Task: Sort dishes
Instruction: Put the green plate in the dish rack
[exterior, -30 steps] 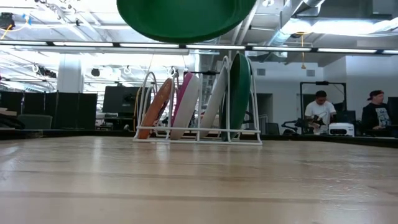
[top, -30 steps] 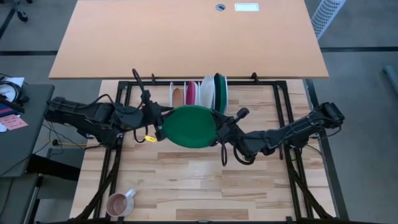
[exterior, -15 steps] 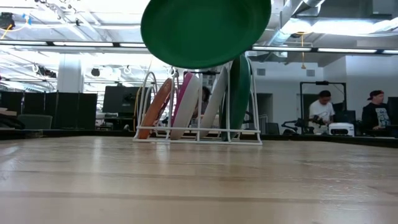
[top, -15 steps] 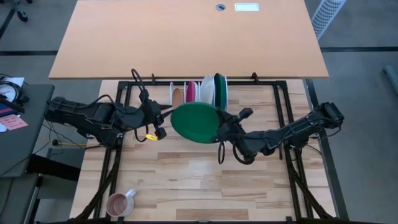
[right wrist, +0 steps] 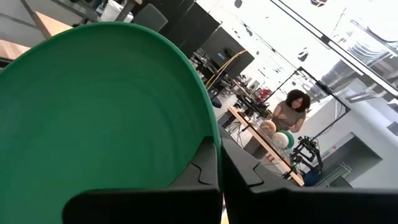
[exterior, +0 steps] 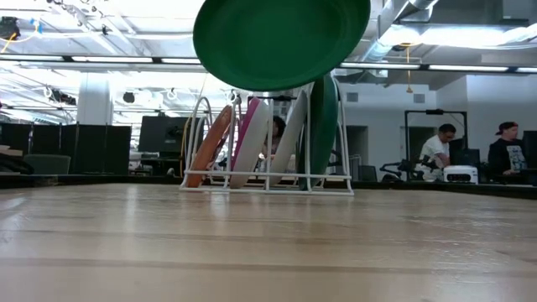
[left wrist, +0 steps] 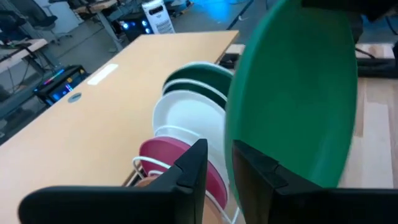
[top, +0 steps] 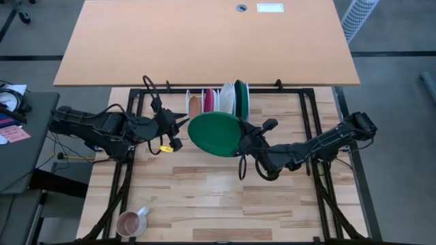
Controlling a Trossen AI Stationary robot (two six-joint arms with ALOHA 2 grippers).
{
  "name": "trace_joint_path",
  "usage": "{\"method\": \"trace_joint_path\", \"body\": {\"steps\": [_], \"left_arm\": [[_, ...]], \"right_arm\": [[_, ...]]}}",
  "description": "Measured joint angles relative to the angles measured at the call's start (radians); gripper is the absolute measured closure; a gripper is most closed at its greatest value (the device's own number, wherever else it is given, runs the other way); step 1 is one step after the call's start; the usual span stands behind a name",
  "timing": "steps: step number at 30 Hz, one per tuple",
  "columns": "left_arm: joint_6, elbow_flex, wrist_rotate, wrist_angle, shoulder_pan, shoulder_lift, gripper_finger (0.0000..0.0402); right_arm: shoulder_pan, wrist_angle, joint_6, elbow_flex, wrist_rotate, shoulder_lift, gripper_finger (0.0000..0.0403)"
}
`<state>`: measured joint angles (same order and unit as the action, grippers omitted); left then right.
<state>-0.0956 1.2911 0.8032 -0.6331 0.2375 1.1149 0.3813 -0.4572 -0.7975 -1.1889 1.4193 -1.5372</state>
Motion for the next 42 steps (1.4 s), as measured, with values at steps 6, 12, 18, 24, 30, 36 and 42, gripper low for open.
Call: {"method": "trace_joint_path", "body": {"steps": [6, 12, 18, 24, 30, 36, 42], "left_arm": [[-0.007, 0.000, -0.009, -0.022, 0.000, 0.000, 0.0308], [0.007, 0.000, 0.003, 0.002, 0.000, 0.000, 0.0253], [0.064, -0.005, -0.003, 0.006, 0.000, 0.000, 0.0212], [0.127, -0.039, -0.014, 0.064, -0.014, 0.000, 0.0206], [0.205, -0.100, -0.014, 0.187, -0.041, 0.000, 0.0205], [0.260, -0.144, -0.015, 0.256, -0.082, 0.000, 0.0206], [0.259, -0.145, -0.099, 0.248, -0.103, 0.000, 0.0248]], "right_arm": [[-0.005, 0.000, 0.003, 0.000, 0.000, 0.000, 0.0400], [-0.005, 0.000, 0.004, 0.000, 0.000, 0.000, 0.0400], [-0.005, 0.001, 0.004, 0.000, 0.000, 0.000, 0.0400], [-0.005, 0.001, 0.003, 0.000, 0.000, 0.000, 0.0400], [-0.005, 0.001, 0.003, -0.001, 0.000, 0.000, 0.0399], [-0.005, 0.001, 0.004, -0.001, -0.001, 0.000, 0.0399], [-0.005, 0.001, 0.003, -0.001, -0.003, 0.000, 0.0399]]}}
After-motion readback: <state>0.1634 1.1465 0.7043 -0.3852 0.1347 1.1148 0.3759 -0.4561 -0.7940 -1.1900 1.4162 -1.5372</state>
